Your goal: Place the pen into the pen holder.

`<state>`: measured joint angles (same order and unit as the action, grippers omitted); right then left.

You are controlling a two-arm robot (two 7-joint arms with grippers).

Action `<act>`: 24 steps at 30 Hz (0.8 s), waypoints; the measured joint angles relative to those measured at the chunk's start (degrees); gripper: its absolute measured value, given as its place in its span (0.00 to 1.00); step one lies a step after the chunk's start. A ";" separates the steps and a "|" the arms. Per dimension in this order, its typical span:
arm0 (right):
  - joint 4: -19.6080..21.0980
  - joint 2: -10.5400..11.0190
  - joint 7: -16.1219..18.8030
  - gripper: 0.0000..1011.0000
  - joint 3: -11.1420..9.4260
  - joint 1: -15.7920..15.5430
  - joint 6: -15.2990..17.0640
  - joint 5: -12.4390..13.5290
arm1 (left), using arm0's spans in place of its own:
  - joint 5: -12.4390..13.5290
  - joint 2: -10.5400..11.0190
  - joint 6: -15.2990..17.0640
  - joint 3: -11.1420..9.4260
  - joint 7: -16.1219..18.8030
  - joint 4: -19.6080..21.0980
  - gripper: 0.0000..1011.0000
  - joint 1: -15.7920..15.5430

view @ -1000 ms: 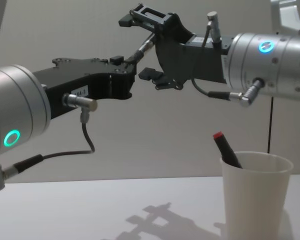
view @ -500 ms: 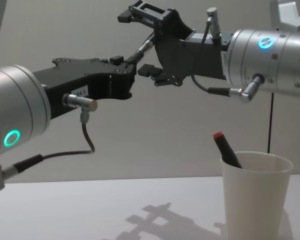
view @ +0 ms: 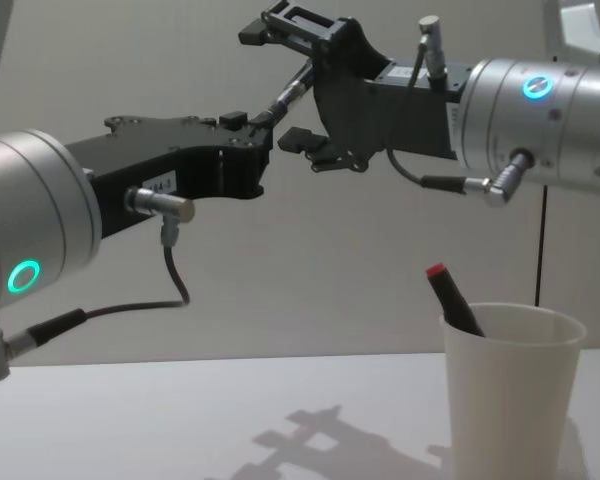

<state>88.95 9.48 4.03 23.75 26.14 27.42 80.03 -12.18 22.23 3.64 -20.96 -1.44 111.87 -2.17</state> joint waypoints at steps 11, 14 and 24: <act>-0.30 0.11 0.35 0.95 0.48 0.18 0.01 0.06 | 0.00 0.00 0.00 0.00 0.00 0.00 0.13 0.00; -0.32 0.12 0.39 0.90 0.52 0.20 0.02 0.07 | 0.00 0.00 0.00 0.00 0.00 0.00 0.13 0.00; -0.40 0.16 0.47 0.60 0.66 0.25 0.03 0.07 | 0.00 0.00 0.00 0.00 0.00 0.00 0.13 0.00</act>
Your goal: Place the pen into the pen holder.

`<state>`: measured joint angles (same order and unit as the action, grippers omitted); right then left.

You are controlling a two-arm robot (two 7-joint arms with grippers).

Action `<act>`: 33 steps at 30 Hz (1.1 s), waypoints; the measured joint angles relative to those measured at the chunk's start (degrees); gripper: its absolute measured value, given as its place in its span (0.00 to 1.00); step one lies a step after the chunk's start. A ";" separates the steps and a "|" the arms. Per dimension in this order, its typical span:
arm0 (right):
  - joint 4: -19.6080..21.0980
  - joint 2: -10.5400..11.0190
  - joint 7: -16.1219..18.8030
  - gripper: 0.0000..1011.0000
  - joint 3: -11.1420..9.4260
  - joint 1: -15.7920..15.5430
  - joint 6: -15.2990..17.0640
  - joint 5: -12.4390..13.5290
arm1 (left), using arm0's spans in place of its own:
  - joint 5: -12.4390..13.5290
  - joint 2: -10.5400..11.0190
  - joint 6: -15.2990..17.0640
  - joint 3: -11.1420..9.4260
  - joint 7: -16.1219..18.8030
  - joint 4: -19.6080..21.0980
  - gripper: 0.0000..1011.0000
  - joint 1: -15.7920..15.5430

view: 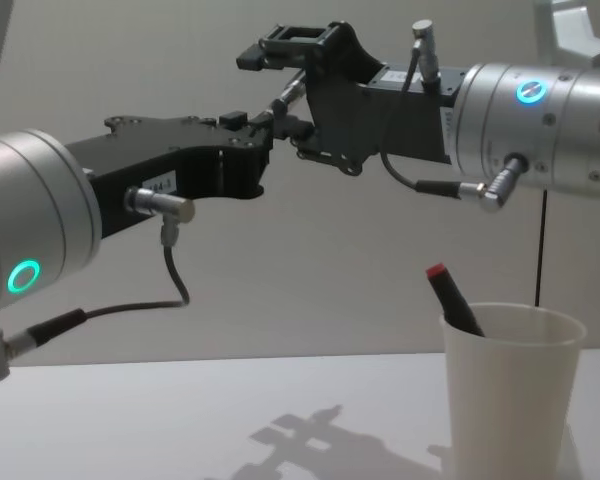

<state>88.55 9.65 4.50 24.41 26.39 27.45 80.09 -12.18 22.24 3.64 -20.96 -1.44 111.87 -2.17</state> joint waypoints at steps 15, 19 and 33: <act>-0.05 -0.04 0.14 0.13 0.09 0.04 0.00 0.03 | 0.00 0.00 0.03 0.00 0.00 -0.01 0.13 0.00; -0.05 -0.02 0.15 0.13 0.09 0.04 -0.01 0.03 | 0.00 0.00 0.03 0.00 0.00 -0.01 0.13 0.00; -0.05 0.01 0.15 0.13 0.10 0.04 -0.01 0.00 | 0.00 0.00 0.03 0.00 0.00 -0.01 0.13 0.00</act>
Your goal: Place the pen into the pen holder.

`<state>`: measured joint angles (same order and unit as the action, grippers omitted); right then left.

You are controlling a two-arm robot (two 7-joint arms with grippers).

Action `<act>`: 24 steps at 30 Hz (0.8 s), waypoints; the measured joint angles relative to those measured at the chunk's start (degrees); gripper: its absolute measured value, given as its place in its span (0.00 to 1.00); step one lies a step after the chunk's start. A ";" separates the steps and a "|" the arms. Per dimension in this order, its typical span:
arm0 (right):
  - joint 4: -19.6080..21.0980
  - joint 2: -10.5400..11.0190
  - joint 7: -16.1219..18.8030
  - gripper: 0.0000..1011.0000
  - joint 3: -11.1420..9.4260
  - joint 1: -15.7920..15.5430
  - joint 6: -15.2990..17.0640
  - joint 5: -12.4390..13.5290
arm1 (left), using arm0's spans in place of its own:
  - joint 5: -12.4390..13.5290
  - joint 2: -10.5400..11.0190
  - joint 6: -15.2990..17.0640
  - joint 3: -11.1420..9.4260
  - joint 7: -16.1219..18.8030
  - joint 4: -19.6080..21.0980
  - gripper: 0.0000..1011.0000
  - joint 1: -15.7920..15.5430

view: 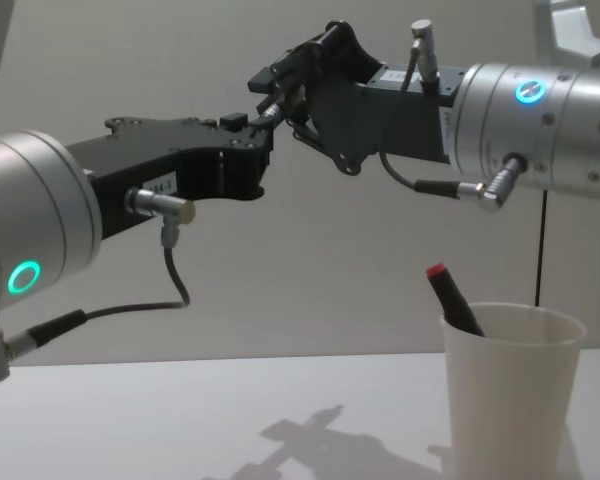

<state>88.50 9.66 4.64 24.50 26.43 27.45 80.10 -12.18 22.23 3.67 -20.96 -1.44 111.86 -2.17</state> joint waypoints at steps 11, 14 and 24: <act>-0.03 0.07 -0.12 0.13 -0.01 0.00 0.00 -0.05 | 0.00 0.00 -0.09 0.02 0.03 0.03 0.19 -0.01; -0.03 0.06 -0.12 0.13 -0.01 0.00 0.00 -0.05 | 0.01 0.00 -0.09 0.03 0.03 0.03 0.26 -0.01; -0.03 0.02 -0.12 0.13 0.00 0.00 0.00 -0.05 | 0.00 0.00 -0.09 0.00 0.03 0.03 0.57 0.00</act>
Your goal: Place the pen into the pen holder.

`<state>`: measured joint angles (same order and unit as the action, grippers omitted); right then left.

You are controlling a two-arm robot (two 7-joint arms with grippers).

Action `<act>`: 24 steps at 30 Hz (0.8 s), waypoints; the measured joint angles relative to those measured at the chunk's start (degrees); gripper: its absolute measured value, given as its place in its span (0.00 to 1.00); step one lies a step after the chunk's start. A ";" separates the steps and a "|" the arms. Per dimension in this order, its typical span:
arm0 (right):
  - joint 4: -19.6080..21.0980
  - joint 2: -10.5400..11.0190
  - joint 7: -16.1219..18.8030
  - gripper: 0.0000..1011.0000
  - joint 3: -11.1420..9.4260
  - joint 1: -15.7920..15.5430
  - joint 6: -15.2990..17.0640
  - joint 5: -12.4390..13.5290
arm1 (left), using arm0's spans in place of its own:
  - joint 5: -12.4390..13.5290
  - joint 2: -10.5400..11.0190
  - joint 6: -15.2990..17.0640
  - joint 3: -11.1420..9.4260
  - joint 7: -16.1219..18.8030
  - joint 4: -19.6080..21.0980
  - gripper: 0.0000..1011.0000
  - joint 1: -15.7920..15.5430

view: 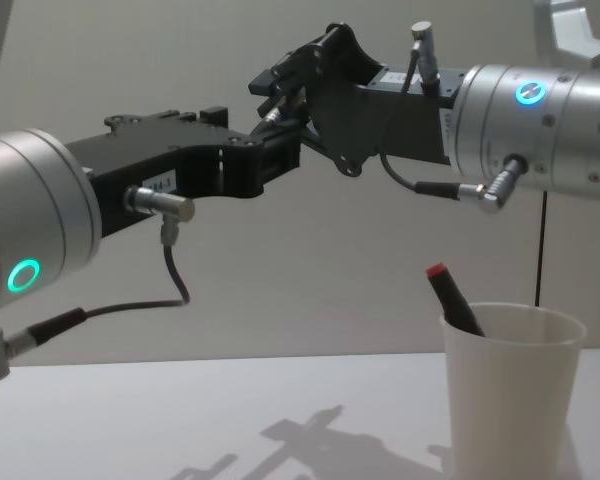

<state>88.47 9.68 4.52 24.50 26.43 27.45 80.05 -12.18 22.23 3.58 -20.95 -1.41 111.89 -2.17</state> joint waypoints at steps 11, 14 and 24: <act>1.08 0.65 -0.30 0.13 -0.82 0.41 -1.74 0.31 | 0.00 0.00 0.03 0.00 -0.02 -0.01 0.89 0.00; 1.92 1.22 -0.57 0.13 -1.51 0.63 -2.82 0.46 | 0.00 0.00 0.04 0.00 -0.02 -0.02 0.96 0.00; 5.56 4.80 -1.82 0.13 -4.56 0.95 -5.62 0.21 | 0.00 0.00 0.07 0.00 -0.03 -0.03 0.99 0.00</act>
<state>94.03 14.47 2.70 19.94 27.38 21.83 80.25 -12.18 22.23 3.64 -20.96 -1.44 111.86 -2.17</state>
